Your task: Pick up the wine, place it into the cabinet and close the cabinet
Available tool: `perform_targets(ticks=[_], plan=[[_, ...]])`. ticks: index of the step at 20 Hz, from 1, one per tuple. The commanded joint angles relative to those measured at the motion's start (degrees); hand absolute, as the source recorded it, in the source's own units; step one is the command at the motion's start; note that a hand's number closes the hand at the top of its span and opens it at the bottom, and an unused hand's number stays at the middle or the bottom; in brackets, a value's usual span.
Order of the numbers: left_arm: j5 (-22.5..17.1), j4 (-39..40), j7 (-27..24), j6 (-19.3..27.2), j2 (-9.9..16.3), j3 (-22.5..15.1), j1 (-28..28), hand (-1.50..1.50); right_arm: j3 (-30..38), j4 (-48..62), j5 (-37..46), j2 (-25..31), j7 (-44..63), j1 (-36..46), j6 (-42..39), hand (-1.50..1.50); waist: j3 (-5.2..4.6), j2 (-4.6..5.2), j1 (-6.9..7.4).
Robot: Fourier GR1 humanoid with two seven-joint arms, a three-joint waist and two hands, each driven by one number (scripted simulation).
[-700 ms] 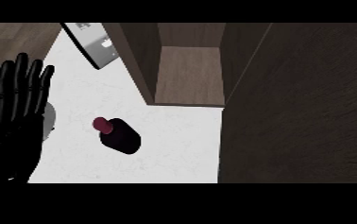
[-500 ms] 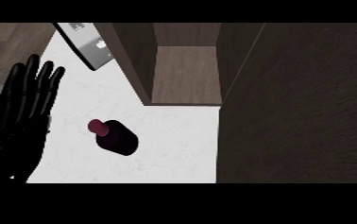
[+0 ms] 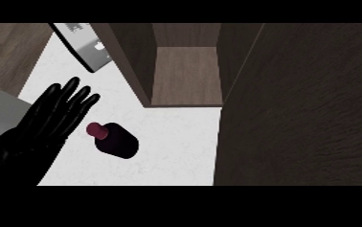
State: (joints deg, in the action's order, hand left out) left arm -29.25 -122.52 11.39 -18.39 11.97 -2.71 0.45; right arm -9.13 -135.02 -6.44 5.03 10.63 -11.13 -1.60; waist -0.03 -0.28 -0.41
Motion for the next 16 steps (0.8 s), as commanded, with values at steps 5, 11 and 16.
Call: perform_targets(ticks=[5, 11, 16], plan=[[-14.97, -9.41, 13.26, 3.32, 5.17, 6.14, 0.03, -1.50, -7.60, -13.45, 3.15, -0.60, 10.10, -5.20, 2.37, -1.50, 0.04, 0.09, 0.24], [-13.68, -13.91, 18.25, 8.01, 5.24, 5.41, -1.16, -1.50, -10.06, -12.17, 8.80, -2.18, 17.11, 4.14, 7.65, -1.50, 0.02, 0.20, 0.48], [-17.44, -10.89, 18.43, 5.52, 7.32, 10.60, -1.15, -1.50, -18.41, -18.92, 14.67, -1.66, 23.13, 3.58, 11.18, -1.50, -0.06, 0.00, 0.24]])
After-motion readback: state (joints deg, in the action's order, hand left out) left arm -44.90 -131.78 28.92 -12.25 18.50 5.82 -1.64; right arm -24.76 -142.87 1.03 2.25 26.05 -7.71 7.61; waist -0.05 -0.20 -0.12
